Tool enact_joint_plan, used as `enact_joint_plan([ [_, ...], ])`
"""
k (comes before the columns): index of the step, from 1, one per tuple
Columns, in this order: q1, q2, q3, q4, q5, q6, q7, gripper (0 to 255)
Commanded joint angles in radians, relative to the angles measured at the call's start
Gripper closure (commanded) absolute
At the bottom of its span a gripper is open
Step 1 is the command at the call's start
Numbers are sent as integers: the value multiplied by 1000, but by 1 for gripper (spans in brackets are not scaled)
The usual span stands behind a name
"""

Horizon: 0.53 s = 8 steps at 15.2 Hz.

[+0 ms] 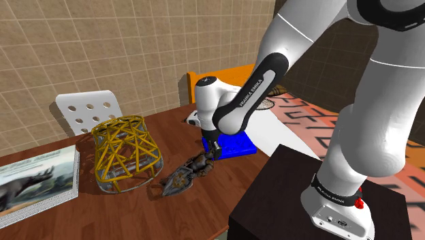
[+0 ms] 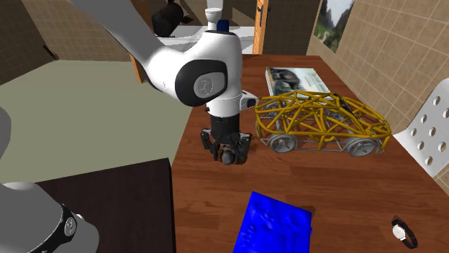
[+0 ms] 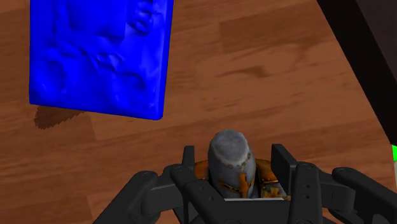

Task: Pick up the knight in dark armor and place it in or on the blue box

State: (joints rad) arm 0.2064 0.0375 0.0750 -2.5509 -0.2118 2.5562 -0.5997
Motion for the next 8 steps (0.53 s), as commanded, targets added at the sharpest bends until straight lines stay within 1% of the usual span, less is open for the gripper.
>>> enact_joint_plan([
  [1,-31,-20,-28,-23,-1,11,-58,255],
  [8,-138,-35,-133,-48,-12,44,-259,255],
])
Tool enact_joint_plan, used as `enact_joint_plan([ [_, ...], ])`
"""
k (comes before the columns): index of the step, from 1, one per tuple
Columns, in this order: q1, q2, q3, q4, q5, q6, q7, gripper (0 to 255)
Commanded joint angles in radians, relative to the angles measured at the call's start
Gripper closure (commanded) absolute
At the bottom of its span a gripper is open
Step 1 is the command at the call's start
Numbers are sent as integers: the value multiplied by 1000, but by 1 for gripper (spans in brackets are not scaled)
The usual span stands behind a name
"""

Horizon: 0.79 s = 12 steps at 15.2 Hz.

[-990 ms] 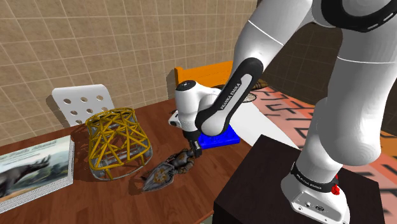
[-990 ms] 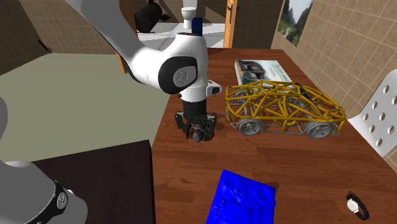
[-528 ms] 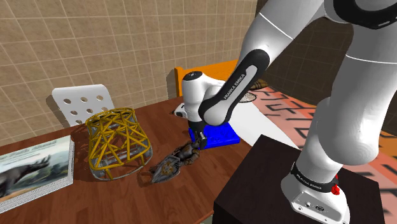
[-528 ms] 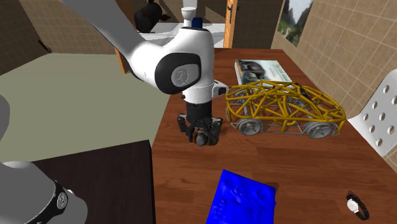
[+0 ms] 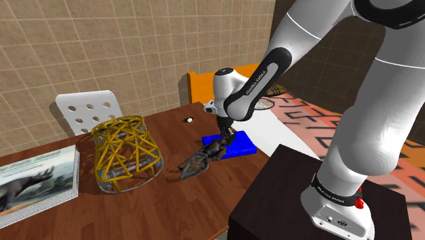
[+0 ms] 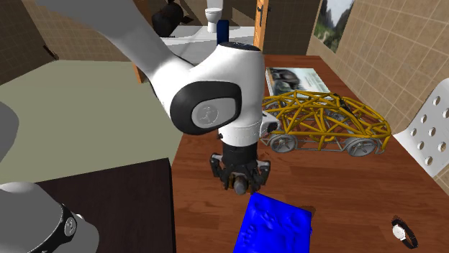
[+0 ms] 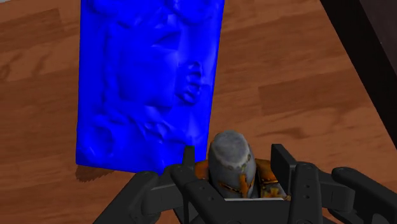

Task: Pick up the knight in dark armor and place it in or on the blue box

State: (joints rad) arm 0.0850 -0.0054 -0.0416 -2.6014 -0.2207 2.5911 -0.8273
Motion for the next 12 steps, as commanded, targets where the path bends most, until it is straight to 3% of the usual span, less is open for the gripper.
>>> enact_joint_plan([
  [1,-32,9,-32,4,-4,13,-61,255],
  [12,-195,90,-175,102,45,33,-407,255],
])
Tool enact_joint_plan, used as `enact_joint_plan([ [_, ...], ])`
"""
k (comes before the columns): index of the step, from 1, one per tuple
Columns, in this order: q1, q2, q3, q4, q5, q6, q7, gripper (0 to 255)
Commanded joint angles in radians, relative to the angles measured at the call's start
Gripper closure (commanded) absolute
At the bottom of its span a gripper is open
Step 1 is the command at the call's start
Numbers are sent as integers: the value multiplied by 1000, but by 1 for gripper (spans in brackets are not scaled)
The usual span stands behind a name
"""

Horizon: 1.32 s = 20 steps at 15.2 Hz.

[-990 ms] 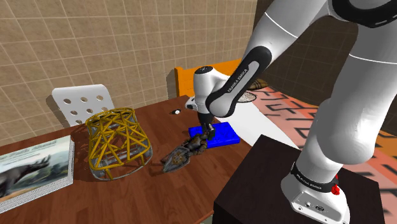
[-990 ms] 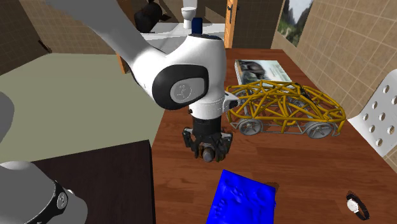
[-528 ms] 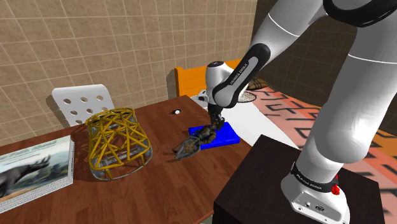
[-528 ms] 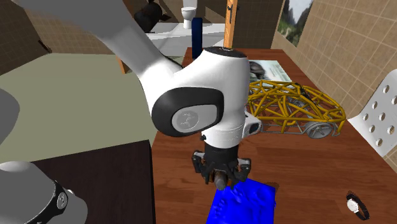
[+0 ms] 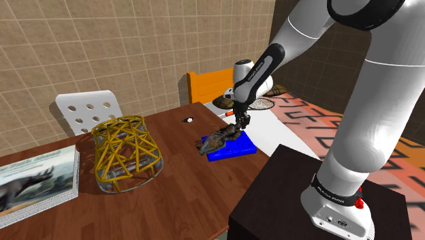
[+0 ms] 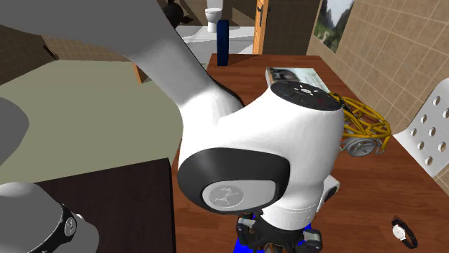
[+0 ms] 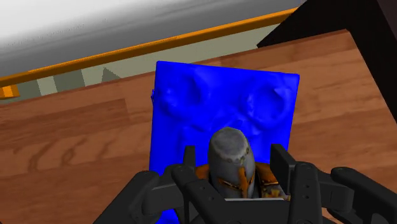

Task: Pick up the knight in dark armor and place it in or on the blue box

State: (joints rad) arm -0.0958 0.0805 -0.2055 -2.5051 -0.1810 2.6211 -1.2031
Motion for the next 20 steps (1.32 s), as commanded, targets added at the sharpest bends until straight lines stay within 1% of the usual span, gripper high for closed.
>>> enact_joint_plan([
  [1,-30,17,-20,21,15,2,-64,255],
  [4,-77,59,-44,76,49,-3,-163,255],
  [5,-79,60,-44,78,50,-4,-166,255],
  [18,-99,247,-19,84,95,175,-183,255],
  [20,-99,247,-19,84,95,175,-183,255],
])
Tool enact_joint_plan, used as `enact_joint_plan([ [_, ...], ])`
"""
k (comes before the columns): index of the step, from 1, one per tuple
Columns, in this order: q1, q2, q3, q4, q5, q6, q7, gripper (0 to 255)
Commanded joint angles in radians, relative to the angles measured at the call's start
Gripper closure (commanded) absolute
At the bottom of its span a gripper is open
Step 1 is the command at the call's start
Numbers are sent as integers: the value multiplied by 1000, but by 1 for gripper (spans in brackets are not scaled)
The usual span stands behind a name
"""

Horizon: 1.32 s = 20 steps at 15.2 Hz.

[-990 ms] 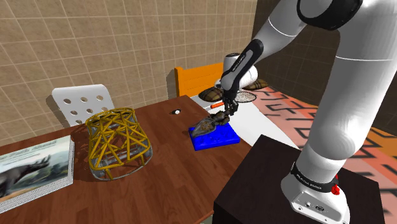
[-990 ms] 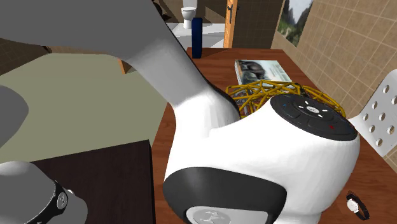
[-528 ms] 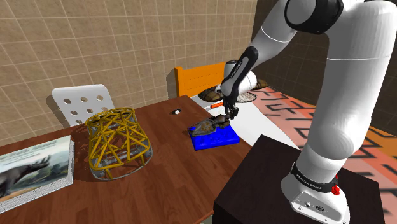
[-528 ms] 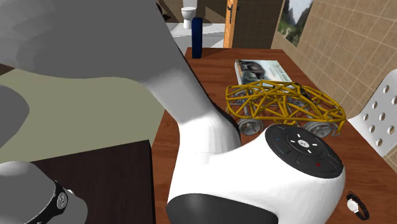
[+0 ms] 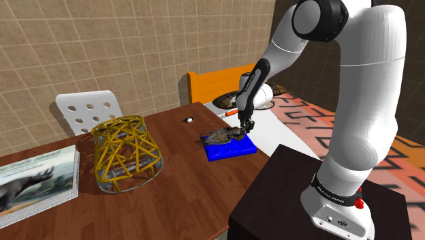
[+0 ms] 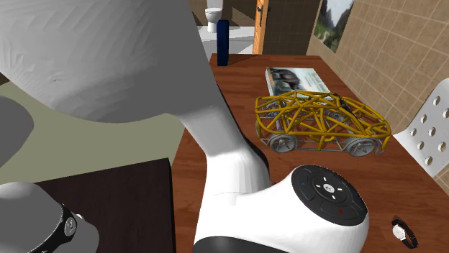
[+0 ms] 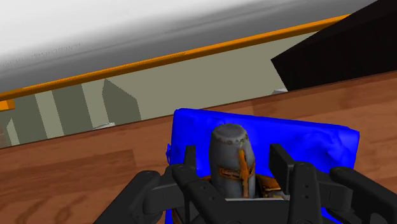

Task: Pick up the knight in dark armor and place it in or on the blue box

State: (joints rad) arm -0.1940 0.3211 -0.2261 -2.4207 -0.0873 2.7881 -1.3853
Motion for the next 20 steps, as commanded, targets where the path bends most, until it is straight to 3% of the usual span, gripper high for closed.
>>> enact_joint_plan([
  [1,-1,6,2,0,1,8,0,255],
  [6,-1,6,2,0,1,8,0,255],
  [7,-1,6,2,0,1,7,-1,0],
  [12,-1,6,2,0,1,8,0,0],
  [16,27,-131,-21,-19,-34,-111,25,0],
  [20,27,-131,-20,-19,-35,-111,25,0],
])
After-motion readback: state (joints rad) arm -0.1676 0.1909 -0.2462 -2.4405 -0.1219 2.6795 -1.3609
